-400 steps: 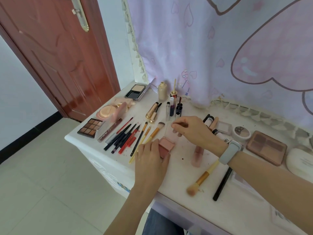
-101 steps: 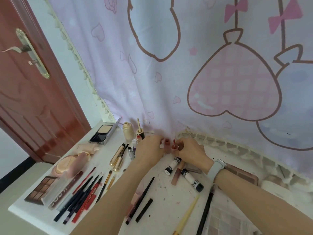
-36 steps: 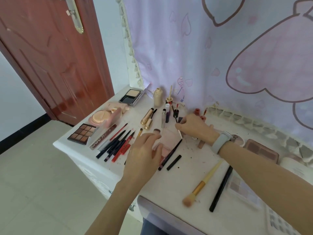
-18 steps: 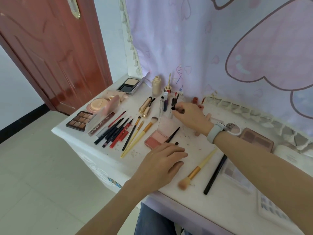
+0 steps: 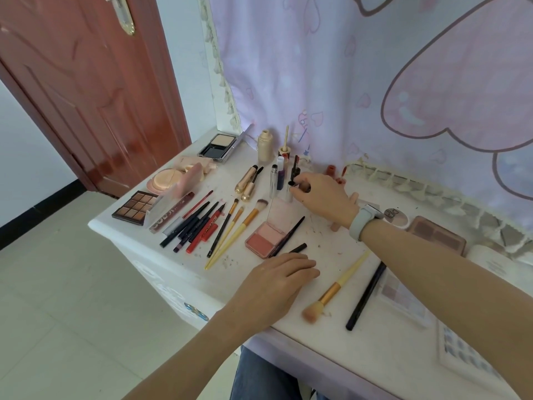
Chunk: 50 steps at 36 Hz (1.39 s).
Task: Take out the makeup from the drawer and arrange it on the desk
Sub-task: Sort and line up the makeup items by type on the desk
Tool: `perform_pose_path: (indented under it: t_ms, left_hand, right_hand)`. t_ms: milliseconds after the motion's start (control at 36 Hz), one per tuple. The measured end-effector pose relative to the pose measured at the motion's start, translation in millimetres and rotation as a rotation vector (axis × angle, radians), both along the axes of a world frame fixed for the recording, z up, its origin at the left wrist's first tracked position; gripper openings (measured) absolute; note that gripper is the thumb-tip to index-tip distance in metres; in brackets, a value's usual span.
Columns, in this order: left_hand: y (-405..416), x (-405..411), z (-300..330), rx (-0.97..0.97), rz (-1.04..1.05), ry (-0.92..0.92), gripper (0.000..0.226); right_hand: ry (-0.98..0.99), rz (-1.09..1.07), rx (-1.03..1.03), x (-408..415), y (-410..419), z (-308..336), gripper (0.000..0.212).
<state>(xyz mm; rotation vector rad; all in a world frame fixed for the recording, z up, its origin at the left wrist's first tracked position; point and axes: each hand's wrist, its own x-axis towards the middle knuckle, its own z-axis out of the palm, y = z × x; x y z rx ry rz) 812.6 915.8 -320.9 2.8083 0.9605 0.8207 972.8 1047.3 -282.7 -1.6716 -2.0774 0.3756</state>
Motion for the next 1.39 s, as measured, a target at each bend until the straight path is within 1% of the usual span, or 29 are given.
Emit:
perform_pose_path:
  t_ms: [139, 194, 250, 333, 389, 444, 528, 611, 778, 1000, 1111, 1222, 1389]
  left_hand:
    - [-1.3, 0.1, -2.2, -0.016, -0.012, -0.002, 0.04]
    - [-1.6, -0.2, -4.6, -0.028, -0.018, -0.018, 0.04]
    - [-1.0, -0.4, -7.0, -0.032, -0.016, -0.034, 0.038]
    - [0.4, -0.9, -9.7, -0.035, -0.023, -0.052, 0.028]
    - [0.0, -1.8, -9.5, -0.05, -0.033, -0.053, 0.021]
    - [-1.1, -2.8, -8.4, -0.069, -0.035, -0.038, 0.026]
    - [-2.4, -3.7, -8.2, -0.094, -0.028, -0.022, 0.029]
    - [-1.8, -4.4, -8.0, -0.123, -0.028, -0.018, 0.029]
    - [-1.2, -5.0, -8.7, -0.15, -0.025, -0.01, 0.029]
    - [-1.1, -4.6, -8.2, -0.18, -0.01, -0.002, 0.031]
    - [-0.8, -4.2, -8.5, -0.182, -0.006, -0.007, 0.03]
    - [-0.9, -3.9, -8.6, -0.195, -0.005, -0.014, 0.031]
    - [-1.2, -3.9, -7.6, -0.217, -0.003, -0.017, 0.031]
  right_hand:
    - [-0.006, 0.005, -0.005, 5.1, 0.5, -3.2, 0.027]
    - [-0.041, -0.007, 0.039, 12.2, 0.6, -3.8, 0.026]
    - [-0.142, -0.015, 0.124, 20.3, 1.6, -2.8, 0.025]
    - [-0.385, 0.013, 0.225, 25.6, 3.5, -0.7, 0.026]
    - [-0.541, 0.023, 0.229, 23.5, 4.8, -0.6, 0.026]
    - [-0.674, 0.017, 0.203, 19.4, 6.3, -1.3, 0.025]
    - [-0.748, 0.012, 0.143, 13.6, 7.9, -2.0, 0.019]
    - [-0.731, 0.01, 0.124, 11.0, 10.3, -2.8, 0.018]
    - [-0.674, 0.018, 0.131, 10.8, 10.0, -1.3, 0.027]
    - [-0.537, 0.046, 0.207, 18.7, 6.0, 6.9, 0.024]
    - [-0.399, 0.063, 0.131, 20.9, 6.9, 9.0, 0.028]
    - [-0.264, 0.08, 0.074, 19.1, 7.6, 10.8, 0.039]
    - [-0.189, 0.063, 0.016, 12.7, 8.5, 9.8, 0.043]
